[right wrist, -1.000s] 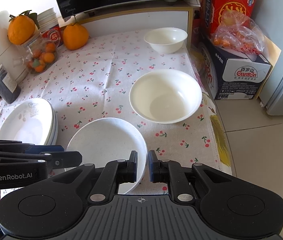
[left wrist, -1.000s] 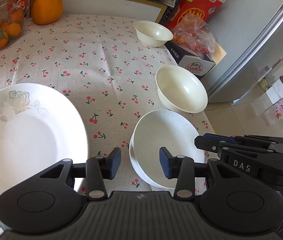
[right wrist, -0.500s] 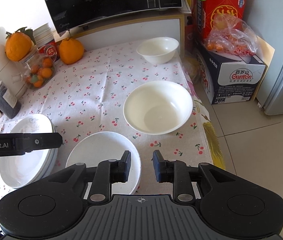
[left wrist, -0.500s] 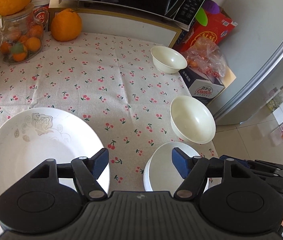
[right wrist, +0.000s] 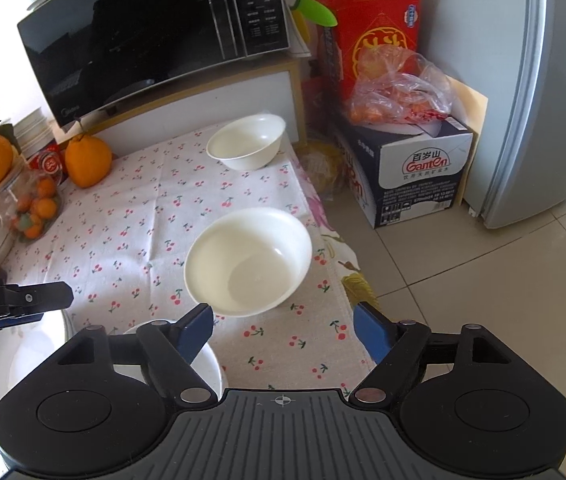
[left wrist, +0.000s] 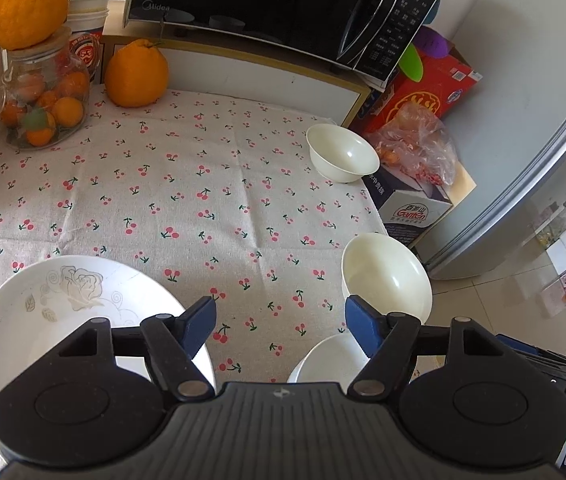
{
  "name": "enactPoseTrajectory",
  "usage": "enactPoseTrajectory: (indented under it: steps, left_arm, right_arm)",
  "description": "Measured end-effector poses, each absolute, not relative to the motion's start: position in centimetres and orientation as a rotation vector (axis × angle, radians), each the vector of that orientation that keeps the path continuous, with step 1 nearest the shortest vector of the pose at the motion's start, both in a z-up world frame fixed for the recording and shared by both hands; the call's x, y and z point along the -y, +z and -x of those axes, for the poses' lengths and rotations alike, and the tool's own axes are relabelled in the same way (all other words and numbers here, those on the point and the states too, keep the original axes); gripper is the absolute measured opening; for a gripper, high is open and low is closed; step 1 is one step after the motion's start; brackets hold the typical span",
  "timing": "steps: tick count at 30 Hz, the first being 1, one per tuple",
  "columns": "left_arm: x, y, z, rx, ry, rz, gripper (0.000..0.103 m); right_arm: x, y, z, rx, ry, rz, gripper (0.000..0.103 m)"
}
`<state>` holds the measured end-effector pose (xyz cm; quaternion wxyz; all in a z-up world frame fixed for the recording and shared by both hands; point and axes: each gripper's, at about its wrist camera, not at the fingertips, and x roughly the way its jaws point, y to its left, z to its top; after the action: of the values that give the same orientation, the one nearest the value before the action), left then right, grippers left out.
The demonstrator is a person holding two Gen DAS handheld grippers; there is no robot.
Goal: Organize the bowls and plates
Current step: 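Move both tools to the cream bowl and close them on its rim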
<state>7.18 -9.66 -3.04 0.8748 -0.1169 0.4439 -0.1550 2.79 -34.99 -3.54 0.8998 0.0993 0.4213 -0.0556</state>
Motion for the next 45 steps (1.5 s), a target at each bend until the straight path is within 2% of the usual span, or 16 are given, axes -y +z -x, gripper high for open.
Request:
enactPoseTrajectory:
  steps: [4, 8, 11, 16, 19, 23, 27, 28, 30, 32, 35, 39, 45]
  left_arm:
    - [10.3, -3.1, -8.0, -0.933, -0.345, 0.264, 0.082]
    - [11.4, -3.1, -8.9, -0.947, -0.347, 0.248, 0.097]
    - [12.6, -3.0, -9.6, -0.960, -0.363, 0.192, 0.100]
    - [13.8, -3.4, -10.7, -0.973, -0.399, 0.178, 0.097]
    - [14.6, -4.1, -11.4, -1.001, -0.423, 0.172, 0.088]
    - [15.6, -5.0, -12.2, -1.032, -0.435, 0.146, 0.069]
    - [16.1, -5.5, -12.8, -1.052, -0.472, 0.172, 0.057]
    - [16.3, -5.6, -13.0, -1.056, -0.481, 0.171, 0.055]
    - [16.8, -5.7, -13.2, -1.066, -0.497, 0.148, 0.041]
    - [17.2, -6.0, -13.5, -1.080, -0.514, 0.138, 0.034]
    - [17.4, -6.8, -14.0, -1.110, -0.529, 0.146, 0.025]
    - [17.4, -7.3, -14.1, -1.117, -0.524, 0.140, 0.016]
    - [17.4, -7.5, -14.2, -1.110, -0.542, 0.148, 0.010]
  right_arm:
    - [36.0, -3.5, -3.2, -0.862, -0.177, -0.218, 0.089]
    - [37.3, -3.9, -3.8, -0.887, -0.190, -0.286, 0.095]
    - [38.1, -4.4, -4.4, -0.909, -0.178, -0.355, 0.095]
    - [38.4, -5.0, -5.2, -0.925, -0.165, -0.416, 0.095]
    - [38.5, -5.2, -5.7, -0.918, -0.176, -0.427, 0.095]
    - [38.5, -5.7, -6.4, -0.921, -0.161, -0.436, 0.093]
    - [38.1, -6.2, -7.1, -0.929, -0.159, -0.419, 0.090]
    - [38.1, -6.3, -7.3, -0.931, -0.154, -0.421, 0.087]
    - [38.2, -6.7, -7.9, -0.939, -0.144, -0.435, 0.078]
    - [38.3, -7.1, -8.4, -0.957, -0.132, -0.455, 0.063]
    - [38.3, -7.9, -9.0, -0.990, -0.117, -0.478, 0.047]
    - [37.7, -8.5, -9.4, -1.008, -0.114, -0.462, 0.036]
    - [36.9, -8.9, -9.7, -1.026, -0.107, -0.415, 0.023]
